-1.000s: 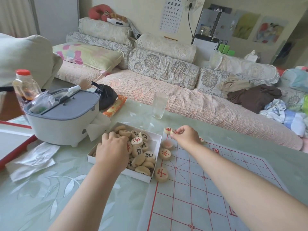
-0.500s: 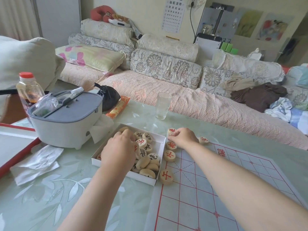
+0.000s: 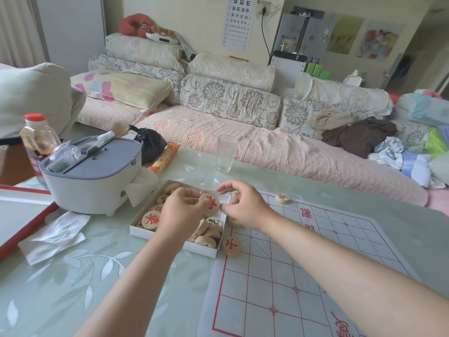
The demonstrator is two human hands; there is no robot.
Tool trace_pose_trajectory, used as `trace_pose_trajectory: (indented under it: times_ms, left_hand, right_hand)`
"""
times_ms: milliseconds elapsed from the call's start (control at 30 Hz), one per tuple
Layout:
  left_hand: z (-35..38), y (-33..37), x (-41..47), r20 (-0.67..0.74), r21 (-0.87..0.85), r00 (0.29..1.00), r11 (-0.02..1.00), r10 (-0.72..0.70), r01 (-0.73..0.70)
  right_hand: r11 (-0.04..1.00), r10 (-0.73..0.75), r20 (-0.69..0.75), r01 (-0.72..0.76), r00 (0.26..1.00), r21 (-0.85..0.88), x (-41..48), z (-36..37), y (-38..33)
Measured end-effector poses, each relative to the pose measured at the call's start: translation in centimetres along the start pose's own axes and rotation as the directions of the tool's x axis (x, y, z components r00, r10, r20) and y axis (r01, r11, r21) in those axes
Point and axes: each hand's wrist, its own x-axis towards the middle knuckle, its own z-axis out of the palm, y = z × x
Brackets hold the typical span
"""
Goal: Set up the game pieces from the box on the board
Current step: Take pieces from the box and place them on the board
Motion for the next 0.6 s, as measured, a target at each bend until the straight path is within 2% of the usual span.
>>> trace_pose_trajectory:
  times_ms: [100, 267, 333, 400, 433, 467, 500, 533, 600]
  left_hand:
    - [-0.4, 0.3, -1.3, 0.058, -0.098, 0.997, 0.994, -0.047, 0.052]
    - [-1.0, 0.8, -3.8, 0.14, -0.125, 0.988, 0.988, -0.071, 0.089]
    - [-0.9, 0.7, -4.5, 0.151, -0.04, 0.988, 0.998, -0.041, 0.048]
    - [-1.0, 0.0, -4.9, 0.173, 0.22, 0.982, 0.969, 0.076, -0.114]
    - [-1.1, -0.4, -5.1, 0.204, 0.411, 0.964, 0.879, 0.169, -0.241]
    - [-1.3, -1.1, -5.1, 0.249, 0.564, 0.932, 0.742, 0.264, -0.362]
    - [-1.5, -1.7, -5.2, 0.3, 0.659, 0.894, 0.606, 0.332, -0.446]
    - [-1.8, -2.2, -5.1, 0.338, 0.705, 0.872, 0.518, 0.354, -0.484]
    - [-2.1, -2.7, -5.3, 0.383, 0.731, 0.868, 0.47, 0.317, -0.494]
  right_hand:
    - [0.998, -0.06, 0.102, 0.056, 0.993, 0.038, -2.7, 0.2, -1.5]
    - [0.996, -0.064, 0.062, 0.06, 0.996, 0.071, -5.7, 0.5, -2.6]
    - [0.996, -0.074, 0.093, 0.069, 0.993, 0.063, -6.9, 0.6, -3.0]
    - [0.998, -0.059, 0.092, 0.059, 0.994, 0.007, -7.9, 0.7, -3.1]
    - [0.998, -0.042, 0.076, 0.045, 0.996, -0.043, -8.4, 0.8, -2.7]
    - [0.994, -0.009, 0.063, 0.016, 0.998, -0.11, -8.8, 0.9, -2.3]
    - [0.984, 0.037, 0.055, -0.027, 0.998, -0.177, -9.3, 0.9, -1.9]
    - [0.97, 0.083, 0.043, -0.07, 0.996, -0.234, -9.8, 0.9, -1.5]
    - [0.935, 0.138, 0.005, -0.129, 0.99, -0.332, -11.0, 0.8, -0.9]
